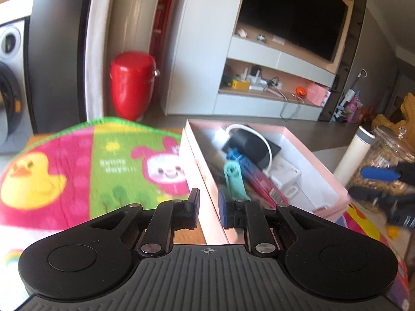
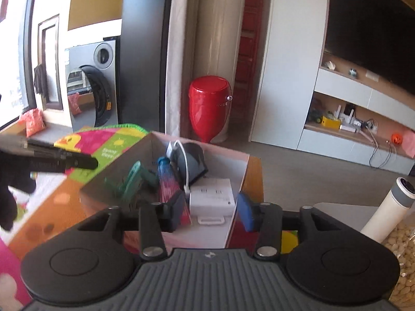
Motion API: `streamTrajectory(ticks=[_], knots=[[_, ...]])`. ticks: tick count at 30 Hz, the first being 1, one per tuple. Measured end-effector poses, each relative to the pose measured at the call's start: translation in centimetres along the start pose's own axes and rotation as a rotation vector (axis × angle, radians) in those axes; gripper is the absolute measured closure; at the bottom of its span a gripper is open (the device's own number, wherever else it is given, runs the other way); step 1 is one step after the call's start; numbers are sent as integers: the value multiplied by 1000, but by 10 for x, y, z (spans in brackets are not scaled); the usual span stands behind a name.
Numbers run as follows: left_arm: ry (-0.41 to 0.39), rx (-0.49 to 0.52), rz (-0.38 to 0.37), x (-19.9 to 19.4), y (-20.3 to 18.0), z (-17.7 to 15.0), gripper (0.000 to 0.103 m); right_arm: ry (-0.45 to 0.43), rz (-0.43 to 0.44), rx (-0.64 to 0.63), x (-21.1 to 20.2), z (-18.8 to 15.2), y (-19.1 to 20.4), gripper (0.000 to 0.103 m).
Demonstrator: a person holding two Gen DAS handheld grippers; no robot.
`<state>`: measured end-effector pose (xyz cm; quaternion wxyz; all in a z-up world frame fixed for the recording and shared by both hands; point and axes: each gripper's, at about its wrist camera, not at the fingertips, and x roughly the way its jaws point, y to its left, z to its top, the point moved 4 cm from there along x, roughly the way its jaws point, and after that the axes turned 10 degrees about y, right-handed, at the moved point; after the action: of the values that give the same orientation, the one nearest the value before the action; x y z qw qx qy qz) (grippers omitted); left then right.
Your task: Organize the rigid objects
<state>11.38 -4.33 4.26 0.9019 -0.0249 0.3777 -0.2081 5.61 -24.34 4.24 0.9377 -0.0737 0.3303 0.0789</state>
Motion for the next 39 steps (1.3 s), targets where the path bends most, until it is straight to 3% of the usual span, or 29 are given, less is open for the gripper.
streamTrajectory(ticks=[3,7,10,14,20,22,24,26,29,35,37,39], knots=[[-5,-18,-18,1,3,1,87,62,-20,-41,17,-28,8,50],[-7,-35,-62,0,0,-1,87,130,8,-11,42,-38,15,49],[48,-3,-12,12,-5,-5,86,111,-10,-32,46,-37,23,48],[25,29,62,15,-1,-6,74,102,-15,-28,49,-36,26,48],[-10,-33,184,9,29,0,62,93,-3,-48,66,-19,43,48],[-19,-56,219,10,44,4,50,84,9,-58,79,-8,53,48],[-15,-75,257,11,60,8,21,71,-1,-56,91,1,61,48],[-11,-101,271,13,72,9,8,65,-18,-36,98,7,66,48],[-38,-121,242,10,78,5,6,67,-18,7,98,8,67,48],[-198,-84,322,-34,52,-12,10,159,-87,99,90,-19,61,44],[-181,-75,321,-46,37,-28,11,181,-54,132,79,-33,64,43],[-88,-68,293,-44,20,-50,10,185,-25,169,70,-43,71,34]])
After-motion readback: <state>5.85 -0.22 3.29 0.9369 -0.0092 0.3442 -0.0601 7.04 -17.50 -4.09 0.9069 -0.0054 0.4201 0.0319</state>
